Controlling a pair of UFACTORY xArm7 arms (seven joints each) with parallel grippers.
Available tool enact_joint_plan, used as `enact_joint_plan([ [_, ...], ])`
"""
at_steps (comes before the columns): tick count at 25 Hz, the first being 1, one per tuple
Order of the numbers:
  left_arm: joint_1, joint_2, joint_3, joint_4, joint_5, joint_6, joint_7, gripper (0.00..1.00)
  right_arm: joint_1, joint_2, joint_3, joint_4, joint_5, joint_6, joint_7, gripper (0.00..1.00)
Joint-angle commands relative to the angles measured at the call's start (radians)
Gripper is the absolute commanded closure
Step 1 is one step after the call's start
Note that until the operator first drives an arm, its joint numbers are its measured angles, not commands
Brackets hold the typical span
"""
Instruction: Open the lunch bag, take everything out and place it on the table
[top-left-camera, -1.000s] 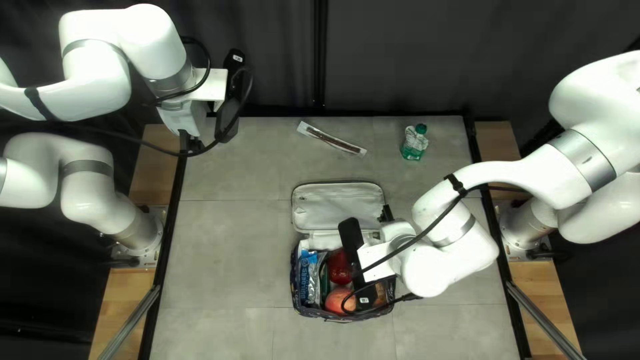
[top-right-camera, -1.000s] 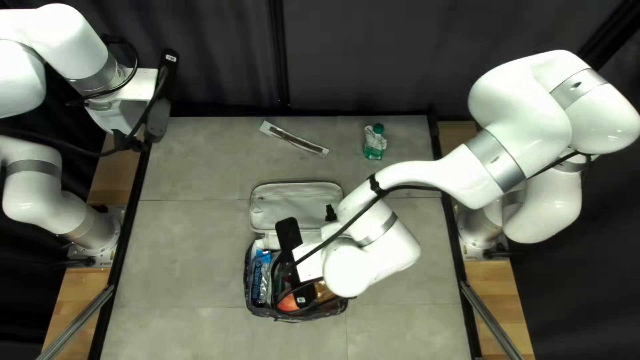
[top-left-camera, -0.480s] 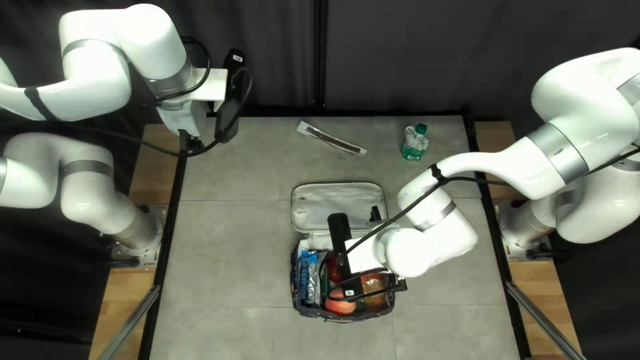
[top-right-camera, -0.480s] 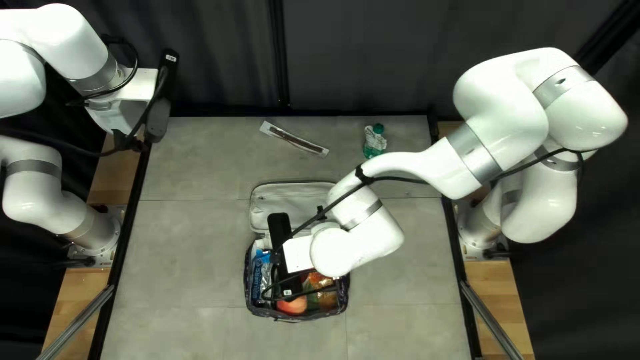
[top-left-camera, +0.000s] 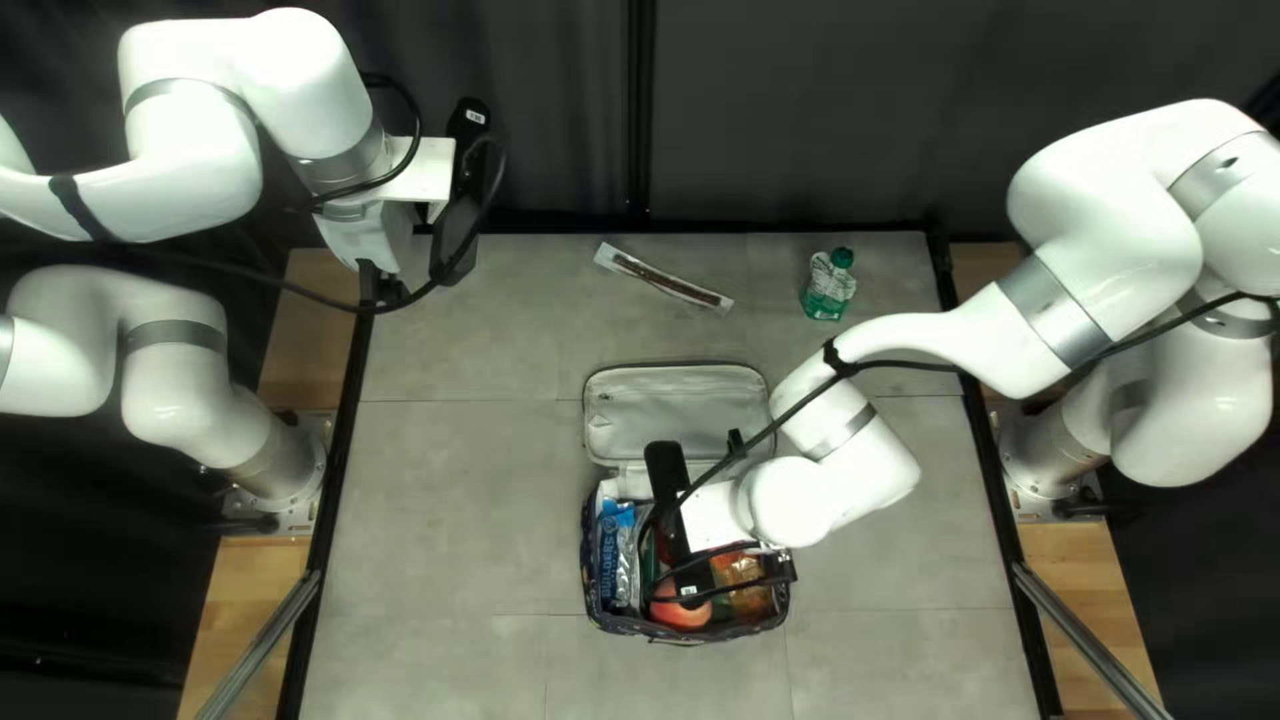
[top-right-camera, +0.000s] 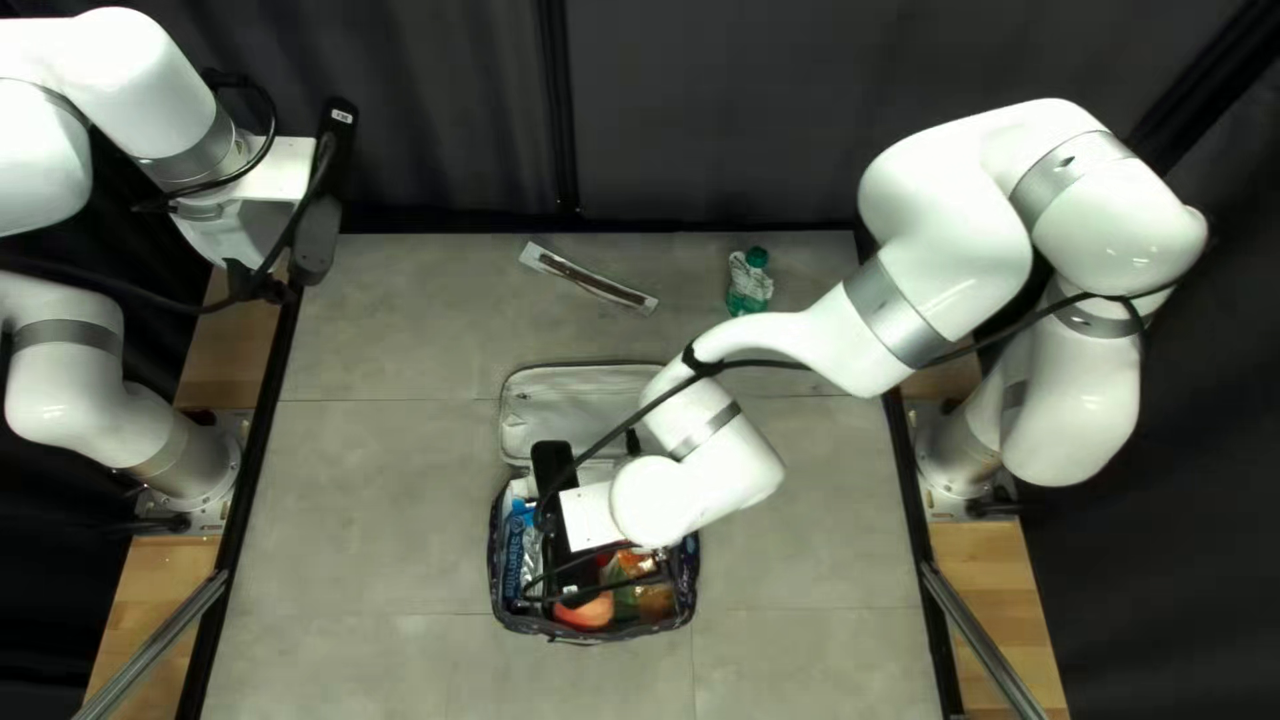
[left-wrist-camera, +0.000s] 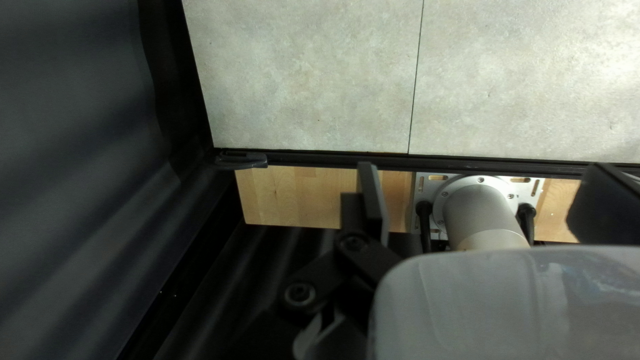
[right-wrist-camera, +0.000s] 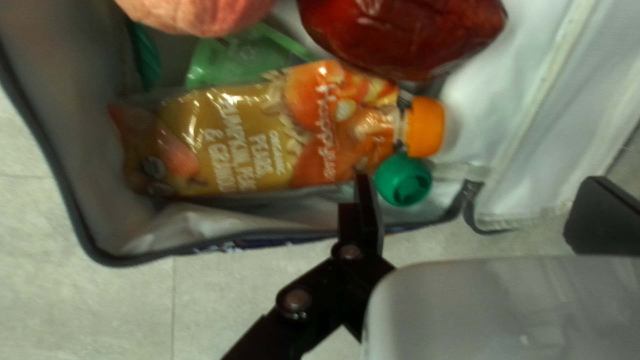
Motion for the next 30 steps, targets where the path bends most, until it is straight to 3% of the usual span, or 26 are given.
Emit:
enact_joint_plan([
  [1, 0.000, 0.000, 0.000, 0.000, 0.000, 0.000, 0.000, 0.00, -0.007, 0.010, 0.007, 0.006, 0.029, -0.003, -0.012, 0.00],
  [20, 0.000, 0.000, 0.000, 0.000, 0.000, 0.000, 0.000, 0.00, -0.027, 0.097, -0.017, -0.004, 0.010, -0.111, -0.037, 0.00],
  [21, 0.000, 0.000, 0.000, 0.000, 0.000, 0.000, 0.000, 0.00, -0.027, 0.100, -0.017, 0.000, 0.009, -0.108, -0.041, 0.38],
  [22, 0.000, 0.000, 0.000, 0.000, 0.000, 0.000, 0.000, 0.00, -0.026, 0.102, -0.018, 0.002, 0.008, -0.107, -0.041, 1.00],
  [30, 0.000, 0.000, 0.000, 0.000, 0.000, 0.000, 0.000, 0.00, -0.017, 0.100, -0.017, 0.009, 0.003, -0.088, -0.035, 1.00],
])
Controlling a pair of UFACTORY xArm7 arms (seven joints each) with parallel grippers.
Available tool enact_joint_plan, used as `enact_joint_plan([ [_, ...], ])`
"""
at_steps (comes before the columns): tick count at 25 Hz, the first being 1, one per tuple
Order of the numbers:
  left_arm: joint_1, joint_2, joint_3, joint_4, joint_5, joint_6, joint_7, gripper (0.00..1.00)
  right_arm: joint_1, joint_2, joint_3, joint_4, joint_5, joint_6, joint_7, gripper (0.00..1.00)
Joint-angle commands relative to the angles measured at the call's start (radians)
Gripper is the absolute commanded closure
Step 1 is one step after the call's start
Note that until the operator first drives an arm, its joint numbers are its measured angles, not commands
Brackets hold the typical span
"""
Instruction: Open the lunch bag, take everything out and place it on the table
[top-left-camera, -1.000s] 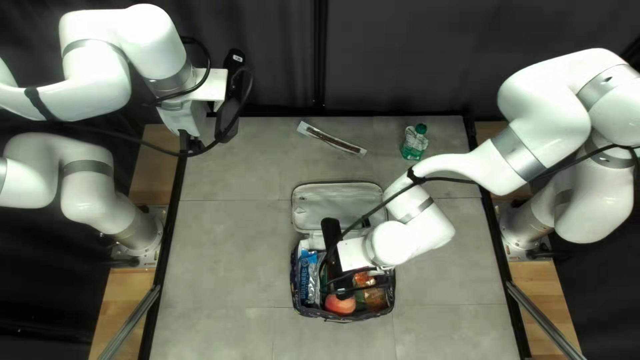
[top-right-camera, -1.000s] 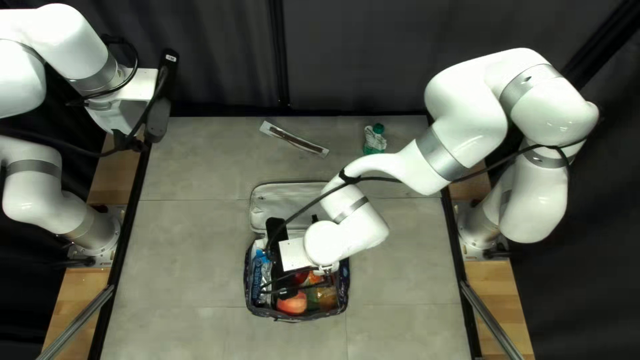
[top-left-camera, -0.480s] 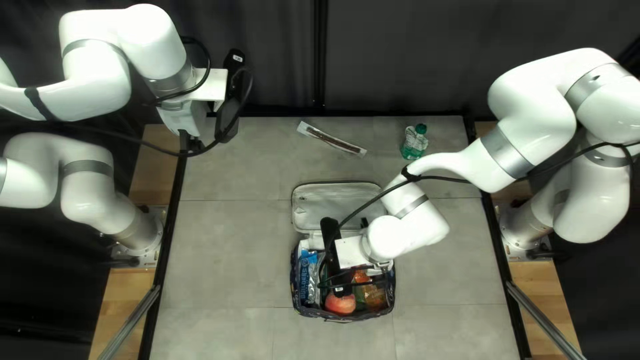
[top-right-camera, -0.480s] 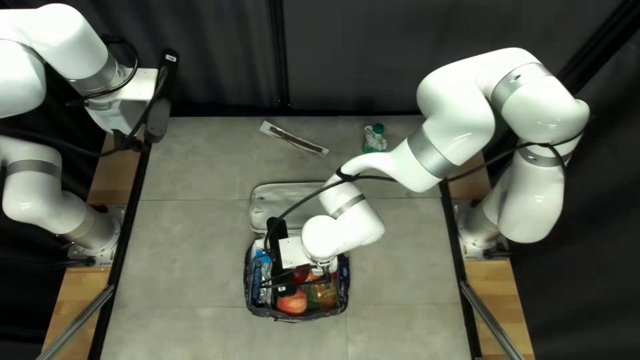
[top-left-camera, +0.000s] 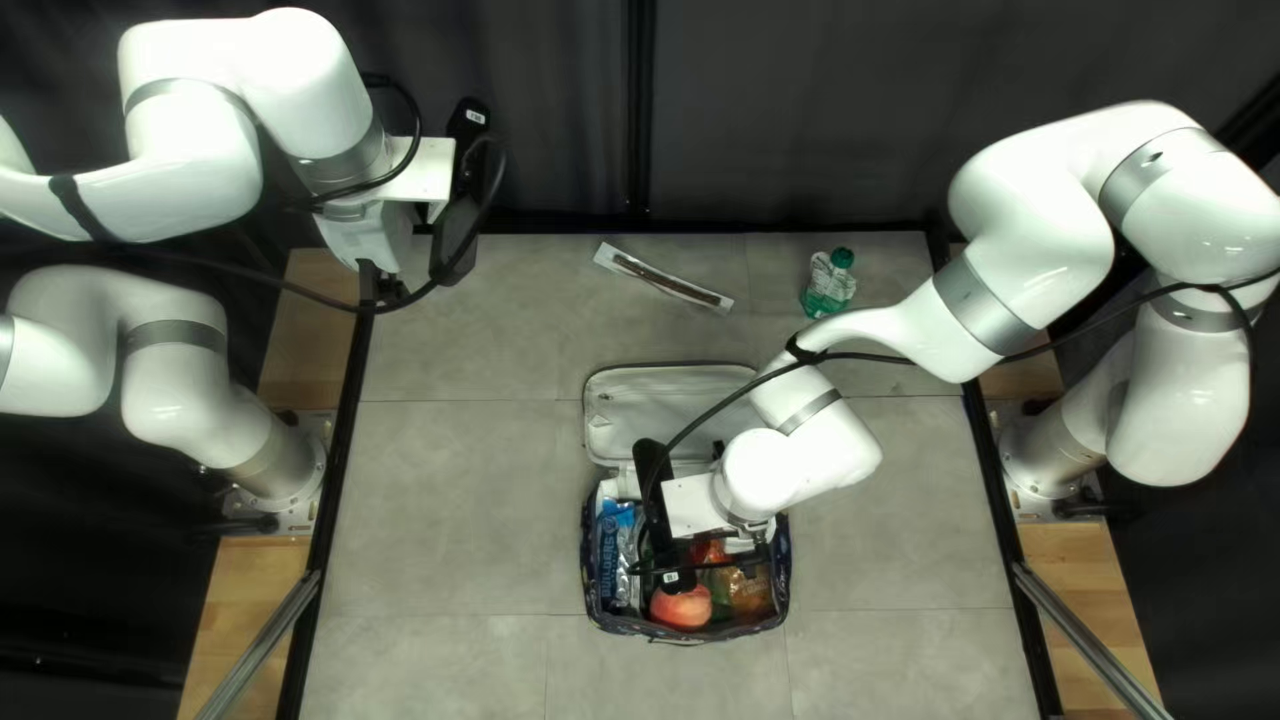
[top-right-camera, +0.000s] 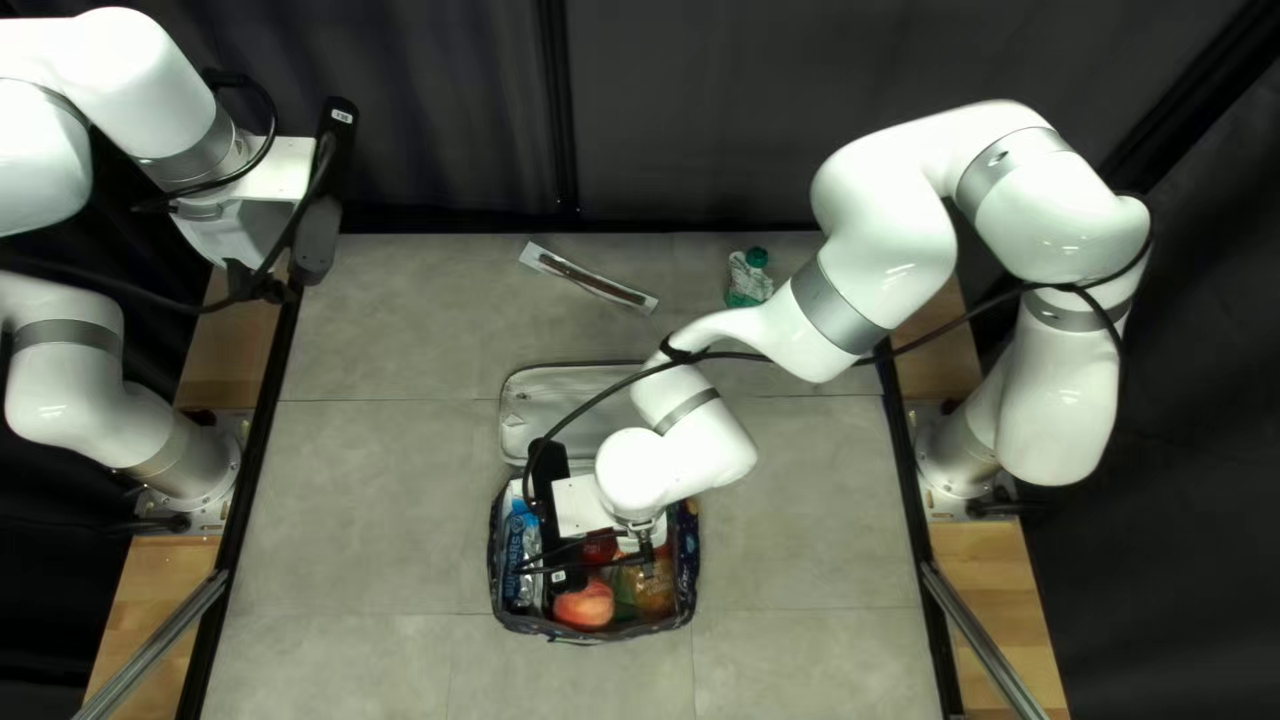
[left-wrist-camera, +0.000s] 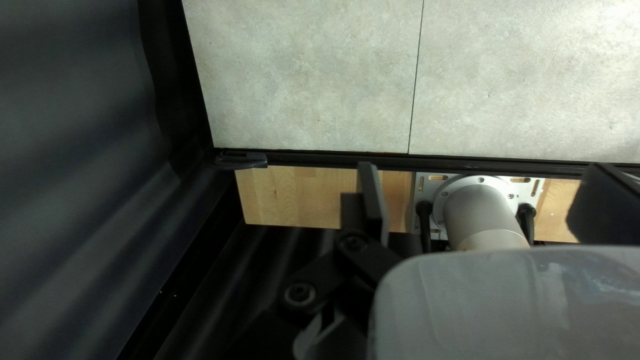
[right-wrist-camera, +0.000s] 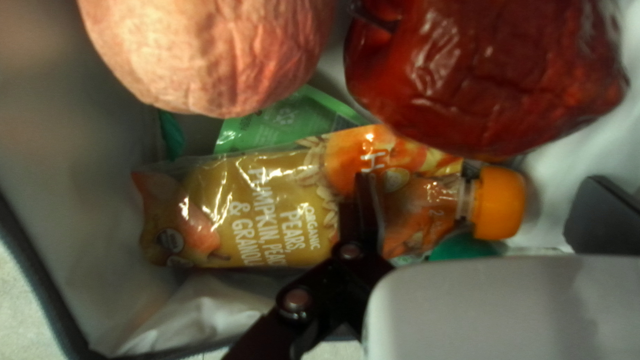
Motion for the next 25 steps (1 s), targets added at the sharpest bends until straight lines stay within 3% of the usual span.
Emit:
enact_joint_plan([
  [1, 0.000, 0.000, 0.000, 0.000, 0.000, 0.000, 0.000, 0.00, 0.000, 0.000, 0.000, 0.000, 0.000, 0.000, 0.000, 1.00],
  [5, 0.000, 0.000, 0.000, 0.000, 0.000, 0.000, 0.000, 0.00, 0.006, -0.025, 0.005, -0.009, -0.006, 0.017, 0.003, 1.00],
  [11, 0.000, 0.000, 0.000, 0.000, 0.000, 0.000, 0.000, 0.00, 0.022, -0.131, 0.046, 0.070, 0.040, 0.214, -0.032, 1.00],
  [15, 0.000, 0.000, 0.000, 0.000, 0.000, 0.000, 0.000, 0.00, 0.022, -0.181, 0.051, 0.087, 0.038, 0.279, -0.053, 1.00],
  [25, 0.000, 0.000, 0.000, 0.000, 0.000, 0.000, 0.000, 0.00, 0.054, -0.295, 0.074, 0.093, -0.053, 0.400, -0.009, 1.00],
])
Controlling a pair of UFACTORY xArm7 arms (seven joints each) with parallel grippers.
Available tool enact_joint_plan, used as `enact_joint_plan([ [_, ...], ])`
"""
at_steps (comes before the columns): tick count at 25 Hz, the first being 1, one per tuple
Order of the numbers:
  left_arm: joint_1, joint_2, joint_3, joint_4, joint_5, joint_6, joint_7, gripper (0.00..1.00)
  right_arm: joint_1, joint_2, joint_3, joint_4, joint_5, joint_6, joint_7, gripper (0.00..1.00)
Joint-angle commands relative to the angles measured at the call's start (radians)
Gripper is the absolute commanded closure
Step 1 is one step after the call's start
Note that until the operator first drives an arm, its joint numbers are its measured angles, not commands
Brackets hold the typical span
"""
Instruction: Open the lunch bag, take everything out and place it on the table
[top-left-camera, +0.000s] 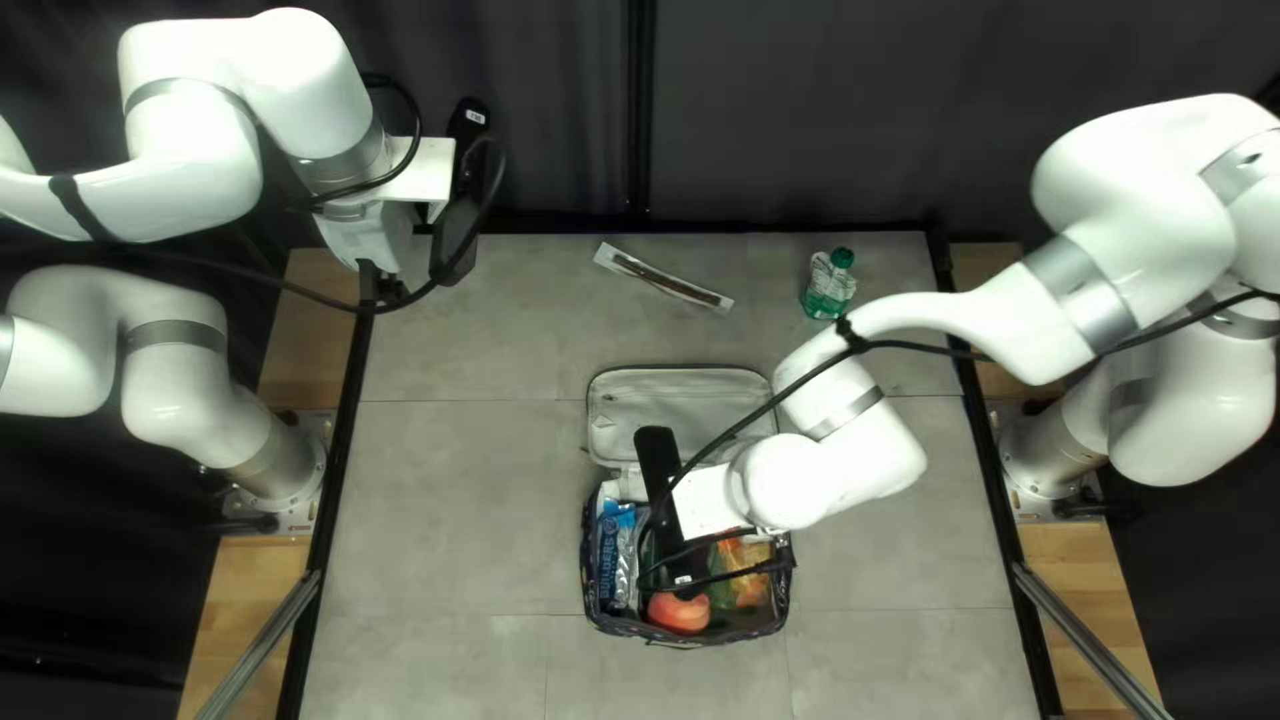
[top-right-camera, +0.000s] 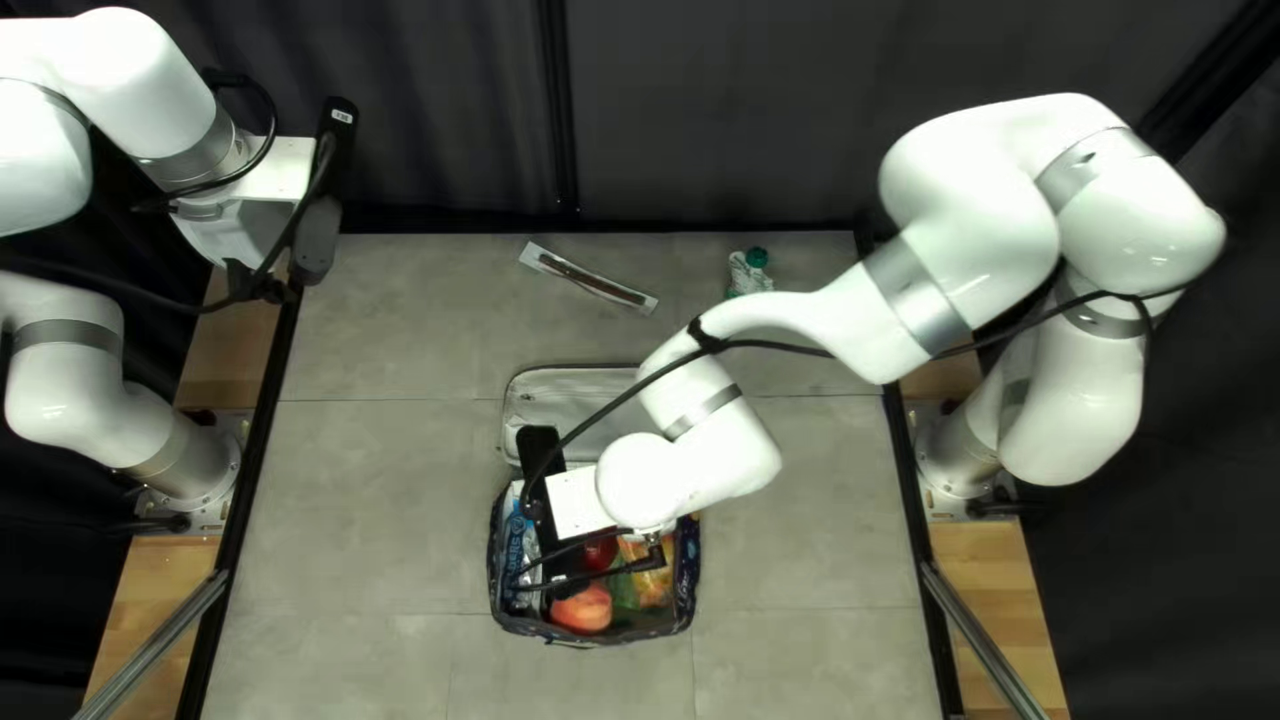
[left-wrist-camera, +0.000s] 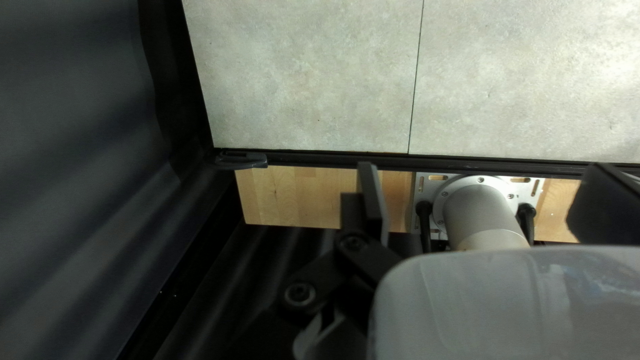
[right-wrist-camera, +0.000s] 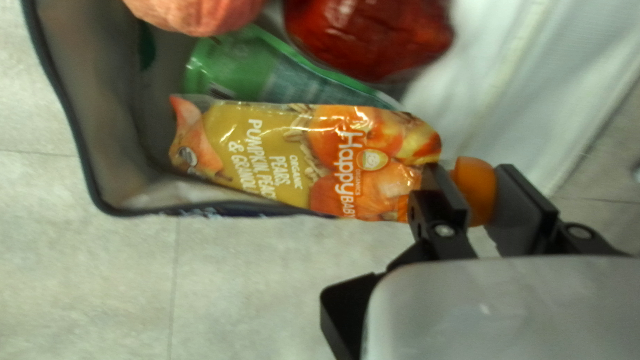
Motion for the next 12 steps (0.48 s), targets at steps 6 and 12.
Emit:
enact_joint_plan([
  [6, 0.000, 0.000, 0.000, 0.000, 0.000, 0.000, 0.000, 0.00, 0.077, -0.023, 0.069, 0.156, -0.142, 0.278, 0.059, 1.00],
  [12, 0.000, 0.000, 0.000, 0.000, 0.000, 0.000, 0.000, 0.00, 0.149, 0.081, 0.095, 0.319, -0.265, 0.453, 0.074, 1.00],
])
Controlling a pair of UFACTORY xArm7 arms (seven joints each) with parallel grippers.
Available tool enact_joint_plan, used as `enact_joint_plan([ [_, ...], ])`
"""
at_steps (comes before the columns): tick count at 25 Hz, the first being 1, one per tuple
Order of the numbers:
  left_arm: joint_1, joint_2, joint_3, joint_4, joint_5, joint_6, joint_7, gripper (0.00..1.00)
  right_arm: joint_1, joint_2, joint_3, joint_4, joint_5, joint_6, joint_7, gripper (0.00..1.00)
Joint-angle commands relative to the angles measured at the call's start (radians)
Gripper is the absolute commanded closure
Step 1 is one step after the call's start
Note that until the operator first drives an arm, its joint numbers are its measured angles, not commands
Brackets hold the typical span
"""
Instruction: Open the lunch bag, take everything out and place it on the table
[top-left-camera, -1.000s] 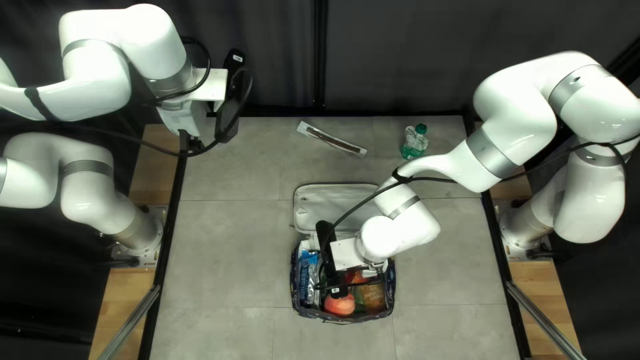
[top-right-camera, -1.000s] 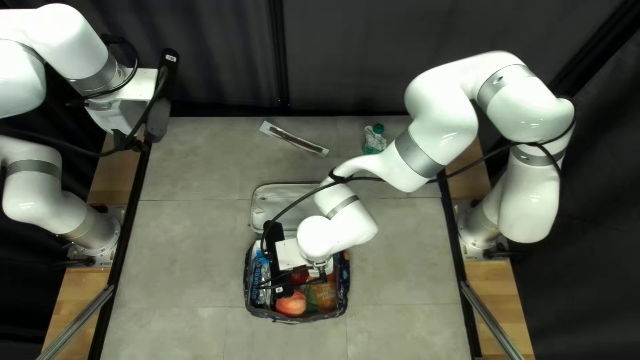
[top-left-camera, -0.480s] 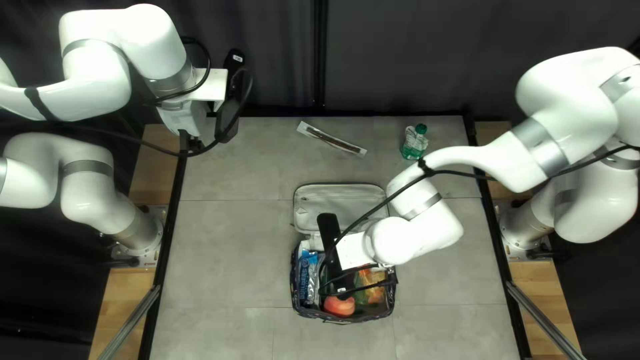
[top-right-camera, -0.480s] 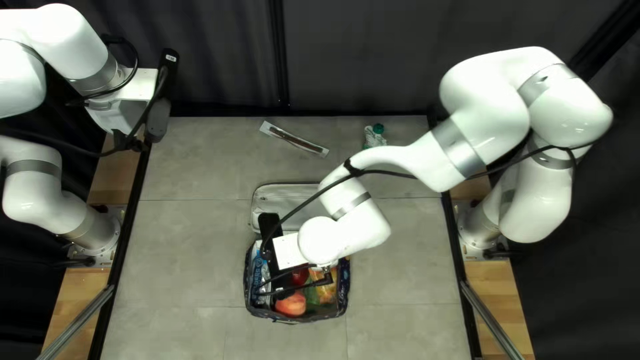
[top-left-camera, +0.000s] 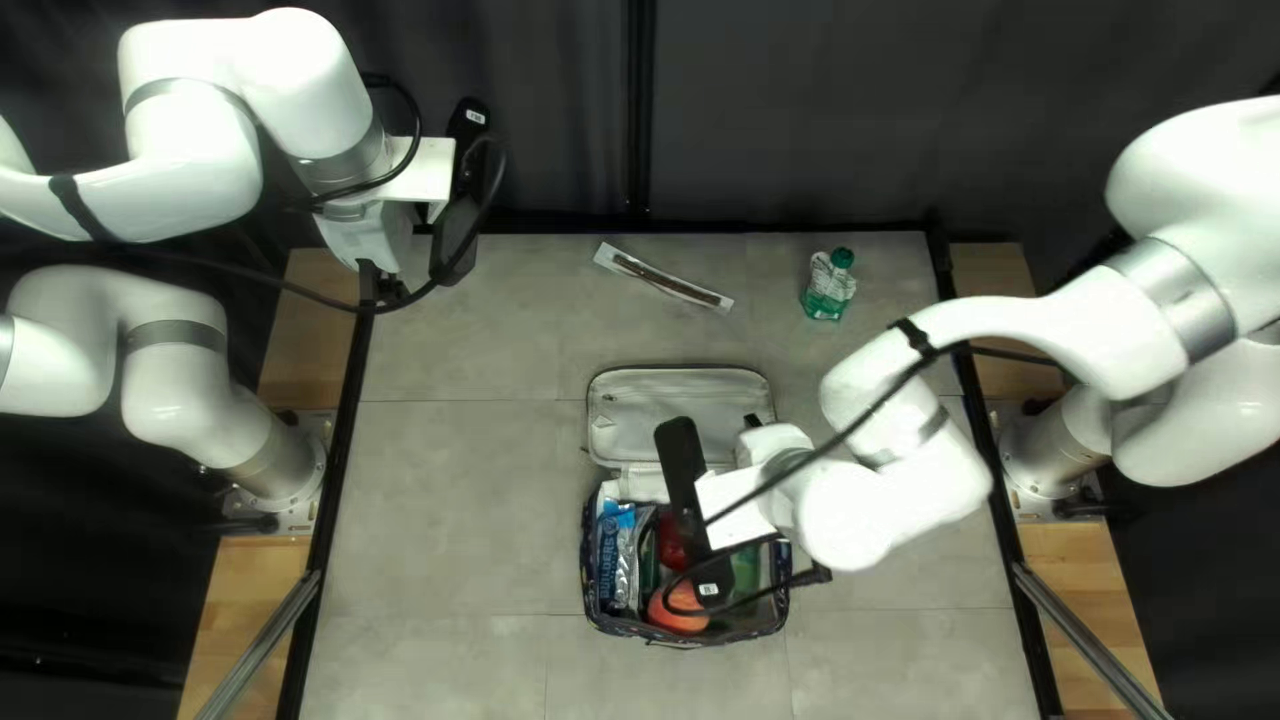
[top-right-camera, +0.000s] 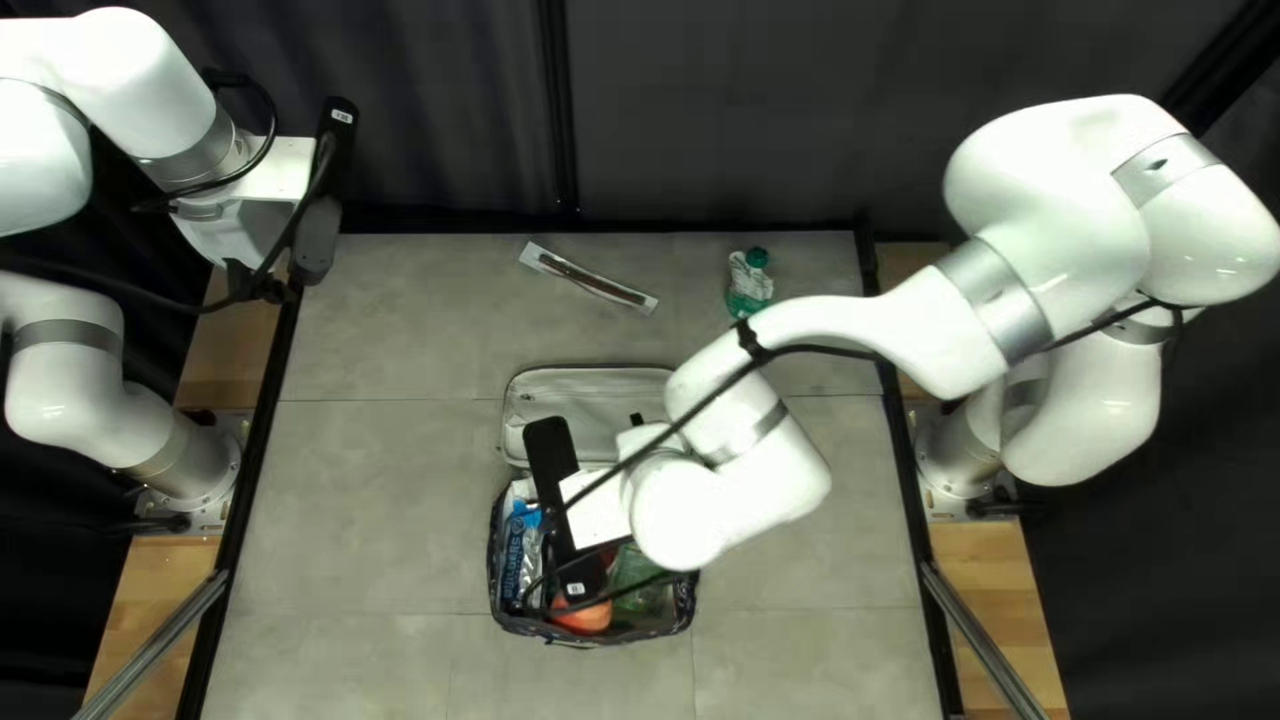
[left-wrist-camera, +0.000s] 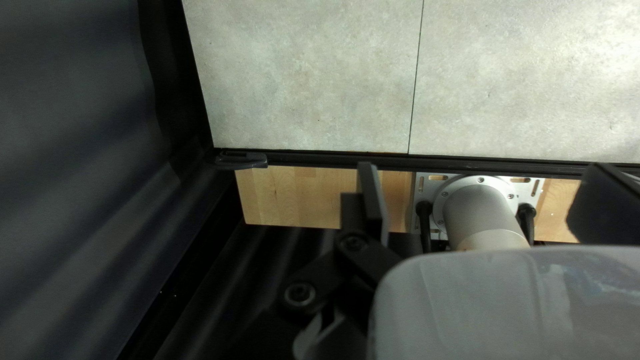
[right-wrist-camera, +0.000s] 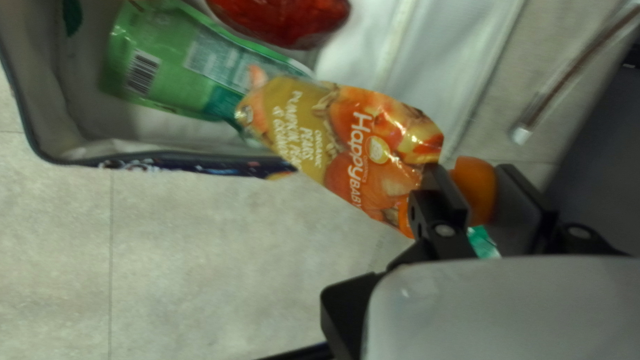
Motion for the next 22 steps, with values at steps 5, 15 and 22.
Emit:
enact_joint_plan([
  [5, 0.000, 0.000, 0.000, 0.000, 0.000, 0.000, 0.000, 0.00, 0.164, 0.225, 0.016, 0.270, -0.171, 0.216, 0.030, 1.00],
  [15, 0.000, 0.000, 0.000, 0.000, 0.000, 0.000, 0.000, 0.00, 0.306, 0.403, 0.006, 0.447, -0.251, 0.269, 0.015, 1.00],
  [22, 0.000, 0.000, 0.000, 0.000, 0.000, 0.000, 0.000, 0.00, 0.381, 0.387, 0.027, 0.432, -0.234, 0.350, 0.079, 1.00],
])
